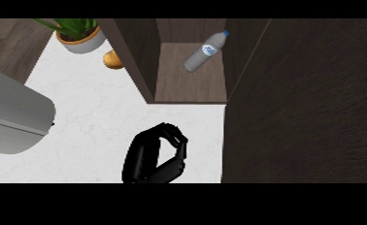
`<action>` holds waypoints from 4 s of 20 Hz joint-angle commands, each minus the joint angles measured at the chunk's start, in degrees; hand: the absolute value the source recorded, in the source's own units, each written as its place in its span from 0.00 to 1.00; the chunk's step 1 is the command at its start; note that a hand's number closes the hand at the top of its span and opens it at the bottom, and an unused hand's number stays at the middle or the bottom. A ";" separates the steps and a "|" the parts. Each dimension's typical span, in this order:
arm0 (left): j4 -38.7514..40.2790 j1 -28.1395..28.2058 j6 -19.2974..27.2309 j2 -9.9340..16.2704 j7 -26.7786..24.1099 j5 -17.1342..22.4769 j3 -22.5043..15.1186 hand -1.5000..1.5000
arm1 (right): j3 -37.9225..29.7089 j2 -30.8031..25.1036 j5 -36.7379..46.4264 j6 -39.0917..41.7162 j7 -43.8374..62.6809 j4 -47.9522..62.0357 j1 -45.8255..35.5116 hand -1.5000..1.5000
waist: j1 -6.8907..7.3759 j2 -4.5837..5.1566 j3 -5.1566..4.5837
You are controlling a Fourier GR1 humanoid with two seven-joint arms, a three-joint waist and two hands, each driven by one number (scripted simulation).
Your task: Pick up the bottled water, place it into the cabinet and close the cabinet
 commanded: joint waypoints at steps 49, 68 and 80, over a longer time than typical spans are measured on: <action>-24.31 36.20 -29.22 41.49 -4.66 22.06 33.66 0.00 | 38.92 -5.91 15.56 -5.13 22.15 -11.16 -28.81 1.00 | 4.10 -1.58 -1.35; -21.50 42.37 -39.30 45.25 -8.04 25.20 41.95 0.00 | 53.71 15.00 19.67 -24.35 38.22 4.13 -56.21 1.00 | 7.55 -0.32 -0.90; -17.17 44.93 -47.45 47.99 -8.49 28.91 48.58 0.00 | 50.16 20.81 1.35 -21.22 48.39 22.06 -82.74 1.00 | 7.59 0.71 -0.31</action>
